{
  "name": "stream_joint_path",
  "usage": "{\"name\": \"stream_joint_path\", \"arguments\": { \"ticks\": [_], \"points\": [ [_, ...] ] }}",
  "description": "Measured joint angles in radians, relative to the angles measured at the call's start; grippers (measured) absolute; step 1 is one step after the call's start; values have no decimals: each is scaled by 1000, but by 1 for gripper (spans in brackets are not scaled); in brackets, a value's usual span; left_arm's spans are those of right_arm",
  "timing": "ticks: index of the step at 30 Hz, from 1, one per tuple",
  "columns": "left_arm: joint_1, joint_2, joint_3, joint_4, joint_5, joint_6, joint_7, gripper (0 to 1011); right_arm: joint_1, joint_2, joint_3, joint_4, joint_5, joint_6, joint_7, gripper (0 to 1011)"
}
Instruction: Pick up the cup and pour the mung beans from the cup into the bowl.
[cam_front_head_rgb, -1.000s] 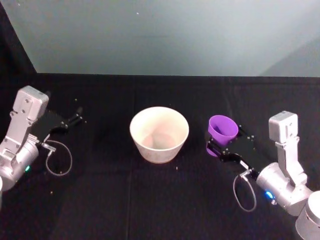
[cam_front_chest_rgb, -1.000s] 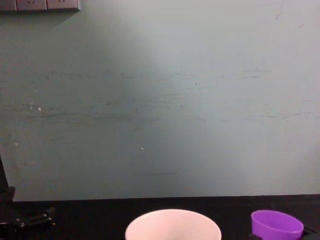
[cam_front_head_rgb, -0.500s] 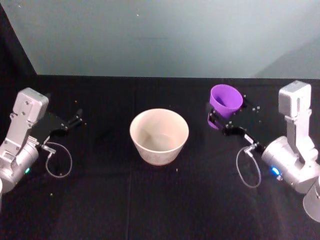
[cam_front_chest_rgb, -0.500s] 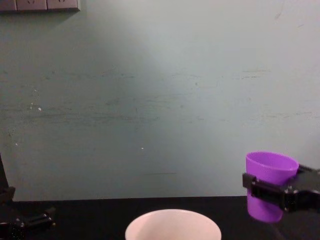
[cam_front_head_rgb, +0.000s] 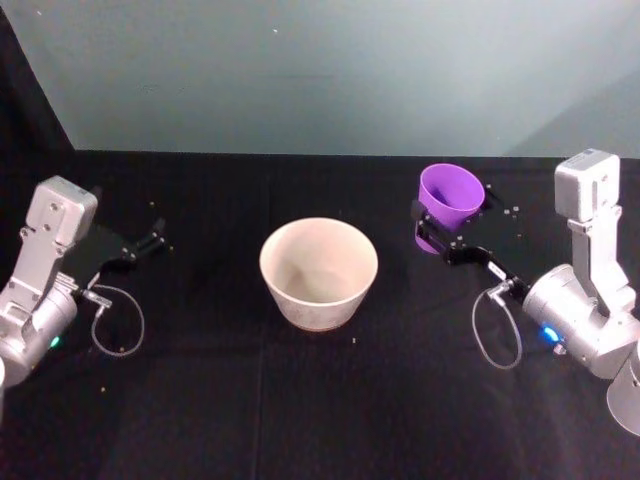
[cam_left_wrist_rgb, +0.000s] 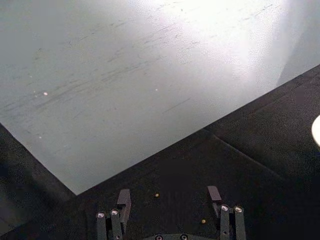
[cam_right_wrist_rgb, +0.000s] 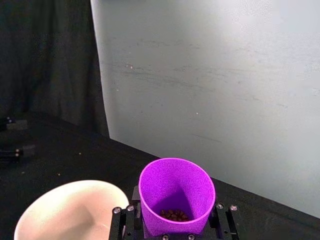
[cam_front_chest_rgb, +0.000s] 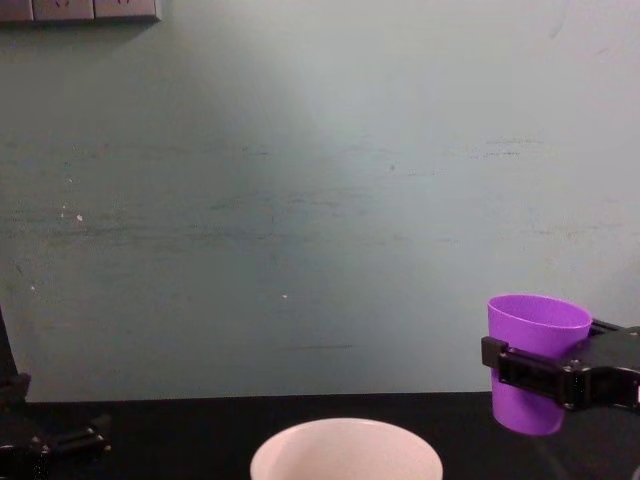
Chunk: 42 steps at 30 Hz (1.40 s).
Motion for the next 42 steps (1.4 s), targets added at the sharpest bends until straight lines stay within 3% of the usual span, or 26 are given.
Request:
{"name": "stream_joint_path", "arguments": {
  "ticks": [42],
  "points": [
    [0,0,0,0,0,0,0,1000,0,2,-2,0,0,-6,-3,734]
  ]
}}
